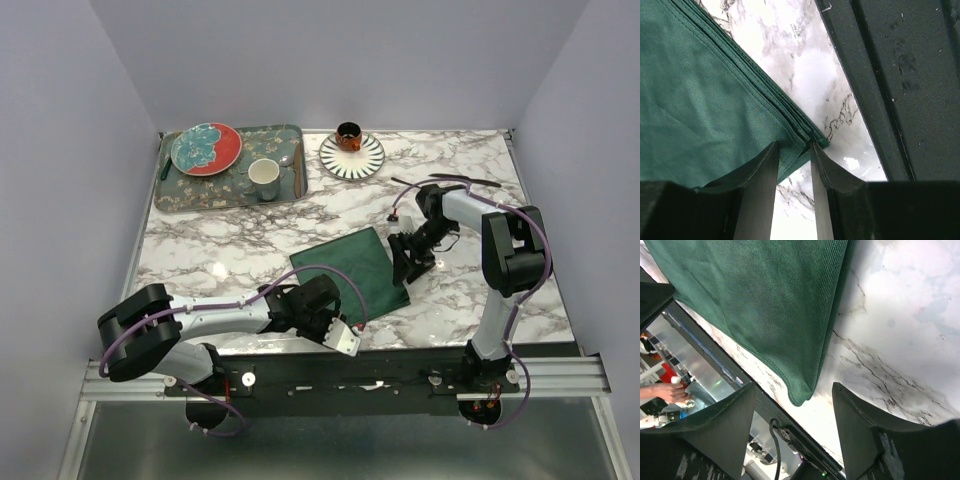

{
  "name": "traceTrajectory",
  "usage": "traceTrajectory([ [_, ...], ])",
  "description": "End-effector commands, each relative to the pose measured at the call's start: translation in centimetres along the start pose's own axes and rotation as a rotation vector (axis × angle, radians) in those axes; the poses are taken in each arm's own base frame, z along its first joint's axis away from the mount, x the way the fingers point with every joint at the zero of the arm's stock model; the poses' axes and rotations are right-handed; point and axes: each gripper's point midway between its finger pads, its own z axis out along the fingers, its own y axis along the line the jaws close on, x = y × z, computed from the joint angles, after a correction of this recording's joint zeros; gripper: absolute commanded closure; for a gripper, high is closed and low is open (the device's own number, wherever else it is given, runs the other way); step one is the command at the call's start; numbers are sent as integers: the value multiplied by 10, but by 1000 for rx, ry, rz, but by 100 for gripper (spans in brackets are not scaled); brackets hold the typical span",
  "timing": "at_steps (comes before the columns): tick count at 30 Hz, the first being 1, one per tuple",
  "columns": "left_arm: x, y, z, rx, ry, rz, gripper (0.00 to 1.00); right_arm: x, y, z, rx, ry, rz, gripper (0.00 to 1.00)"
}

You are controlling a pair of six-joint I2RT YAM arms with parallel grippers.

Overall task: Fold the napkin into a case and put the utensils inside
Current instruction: Pick up the top corner of the square folded napkin from the center of the board.

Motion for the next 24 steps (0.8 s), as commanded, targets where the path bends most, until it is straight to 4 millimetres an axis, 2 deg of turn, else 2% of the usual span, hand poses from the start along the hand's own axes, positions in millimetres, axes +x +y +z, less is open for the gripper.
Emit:
traceTrajectory([
  [1, 2, -2, 4, -4, 2, 12, 57, -3, -2, -8, 26, -12, -22, 29],
  [5, 1, 0, 3, -10, -2, 18, 60, -4, -2, -8, 24, -11, -17, 29],
  [9, -3, 3, 1, -17, -9, 22, 72, -5, -2, -7, 20, -8, -13, 29],
  [13, -4, 6, -1, -24, -9, 31, 78, -6, -2, -7, 12, -7, -8, 29],
  [24, -8, 8, -8, -9, -19, 52, 80, -6, -1, -5, -6, -5, -4, 29],
])
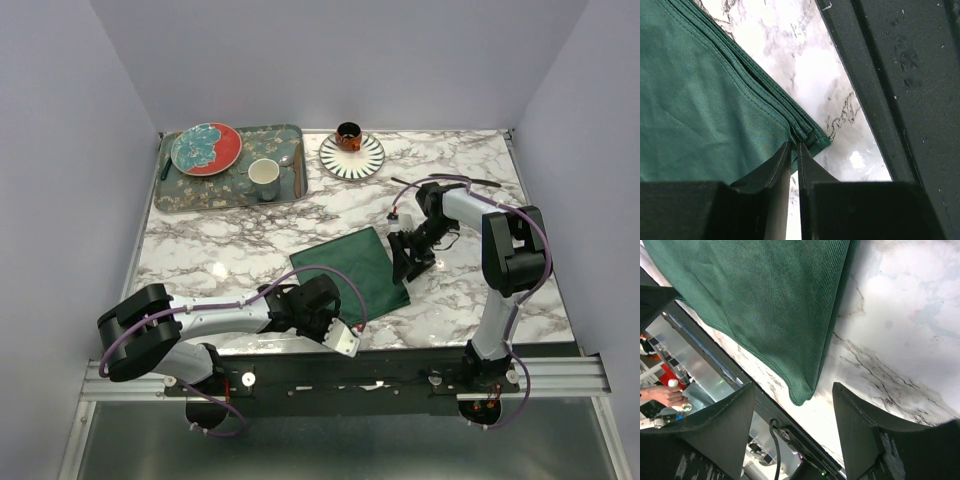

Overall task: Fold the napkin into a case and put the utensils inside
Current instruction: Pick up the top corner of the square folded napkin from the center of the board.

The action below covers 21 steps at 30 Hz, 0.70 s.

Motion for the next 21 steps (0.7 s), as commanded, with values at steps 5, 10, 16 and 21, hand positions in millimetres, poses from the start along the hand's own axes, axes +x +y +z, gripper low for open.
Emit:
traceTrajectory([
  [5, -11, 9, -10, -6, -23, 33, 87, -3, -2, -2, -8, 2, 1, 29],
  [10, -11, 19, -12, -30, -20, 20, 100, -3, -2, -2, -7, 4, 0, 29],
  [16, -14, 58, -21, -100, -27, -38, 100, -6, -2, -3, -4, -1, -2, 26],
  [21, -9, 99, -27, -117, -31, -100, 100, -12, -5, -7, 12, -16, -3, 23],
])
